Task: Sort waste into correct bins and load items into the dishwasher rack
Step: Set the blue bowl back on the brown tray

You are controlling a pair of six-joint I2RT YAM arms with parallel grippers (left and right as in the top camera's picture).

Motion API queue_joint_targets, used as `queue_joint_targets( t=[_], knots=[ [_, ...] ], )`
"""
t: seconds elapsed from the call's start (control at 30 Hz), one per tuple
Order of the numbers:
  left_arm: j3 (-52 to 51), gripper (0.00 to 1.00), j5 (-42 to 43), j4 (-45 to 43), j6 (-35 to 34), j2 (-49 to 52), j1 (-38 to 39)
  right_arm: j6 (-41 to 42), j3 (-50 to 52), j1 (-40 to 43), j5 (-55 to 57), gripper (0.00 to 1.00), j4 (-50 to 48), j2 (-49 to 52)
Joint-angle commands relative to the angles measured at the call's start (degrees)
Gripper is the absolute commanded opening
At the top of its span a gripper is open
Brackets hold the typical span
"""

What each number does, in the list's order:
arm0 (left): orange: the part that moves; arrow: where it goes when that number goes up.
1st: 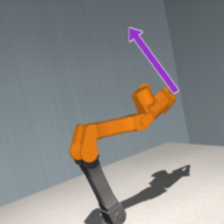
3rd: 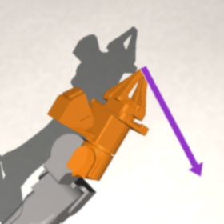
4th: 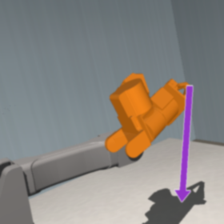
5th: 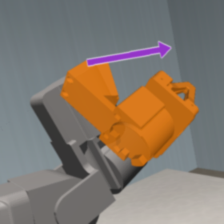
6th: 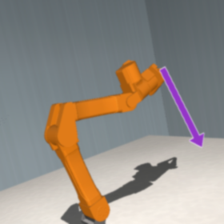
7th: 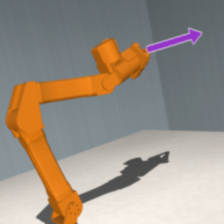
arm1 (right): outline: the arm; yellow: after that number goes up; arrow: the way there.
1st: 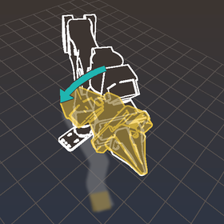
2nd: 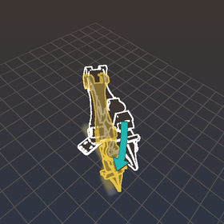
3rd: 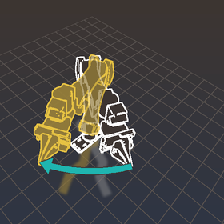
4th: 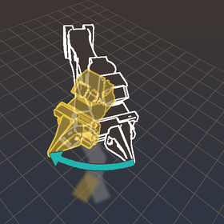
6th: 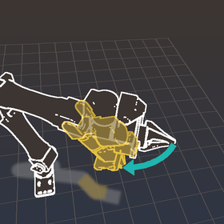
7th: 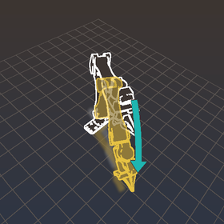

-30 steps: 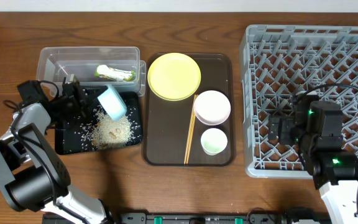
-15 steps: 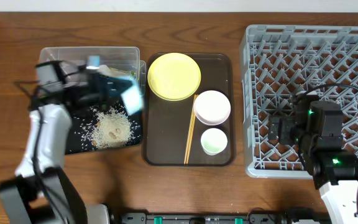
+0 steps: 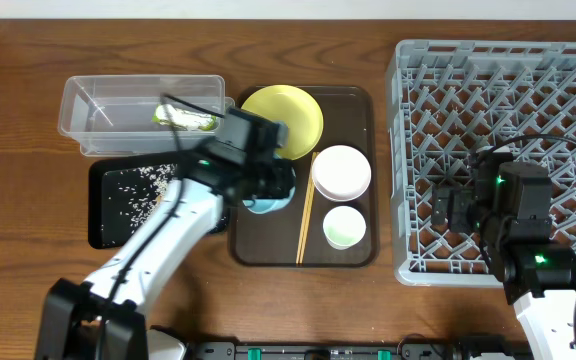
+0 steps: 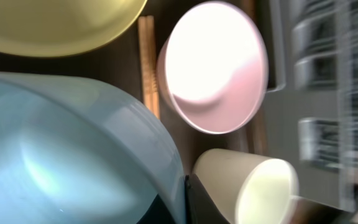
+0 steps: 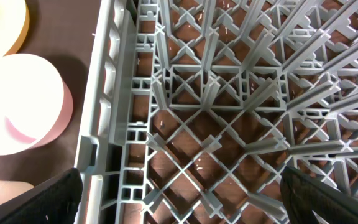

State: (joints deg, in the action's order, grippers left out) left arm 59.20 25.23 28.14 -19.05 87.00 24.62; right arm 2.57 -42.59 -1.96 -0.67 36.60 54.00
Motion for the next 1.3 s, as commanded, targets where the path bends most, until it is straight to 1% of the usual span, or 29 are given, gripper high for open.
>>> queue_joint_targets(
  t=[0.0, 0.17, 0.3, 0.33, 0.43, 0.47, 0.5, 0.63, 0.67, 0.8, 1.03, 1.27],
  knots=[
    [0.3, 0.06, -11.8, 0.0, 1.5, 1.8, 4.5, 0.6, -1.2, 0.8, -0.4, 0.99, 0.0, 0.0],
    [0.3, 0.06, -15.5, 0.0, 1.5, 5.7, 8.4, 0.6, -1.2, 0.8, -0.4, 0.99, 0.0, 0.0],
    [0.3, 0.06, -15.8, 0.0, 1.4, 8.1, 9.0, 0.6, -1.2, 0.8, -0.4, 0.99, 0.0, 0.0],
    [0.3, 0.08, -15.8, 0.0, 1.4, 8.2, 9.0, 0.6, -1.2, 0.8, -0.4, 0.99, 0.0, 0.0],
    [0.4, 0.17, -15.8, -0.2, 1.5, 8.4, 8.9, 0.6, -1.2, 0.8, -0.4, 0.99, 0.0, 0.0],
    [0.4, 0.27, -15.8, -0.2, 1.5, 8.4, 8.9, 0.6, -1.2, 0.8, -0.4, 0.99, 0.0, 0.0],
    [0.4, 0.31, -15.8, -0.2, 1.4, 8.4, 8.9, 0.6, -1.2, 0.8, -0.4, 0.99, 0.0, 0.0],
    [0.4, 0.35, -15.8, -0.2, 1.5, 8.3, 8.9, 0.6, -1.2, 0.8, -0.4, 0.99, 0.0, 0.0],
    [0.6, 0.37, -15.8, 0.0, 2.6, 8.3, 8.9, 0.6, -1.2, 0.8, -0.4, 0.99, 0.0, 0.0],
    [3.0, 0.47, -15.6, 3.0, 6.0, 6.5, 8.9, 0.6, -1.2, 0.8, -0.4, 0.99, 0.1, 0.0],
    [4.6, 0.49, -15.2, 4.4, 6.5, 1.0, 9.9, 0.6, -1.2, 0.8, -0.4, 0.99, 0.0, 0.0],
    [4.4, 0.49, -15.2, 4.4, 6.5, 2.3, 15.0, 0.6, -1.2, 0.8, -0.5, 0.99, 0.0, 0.0]
  ],
)
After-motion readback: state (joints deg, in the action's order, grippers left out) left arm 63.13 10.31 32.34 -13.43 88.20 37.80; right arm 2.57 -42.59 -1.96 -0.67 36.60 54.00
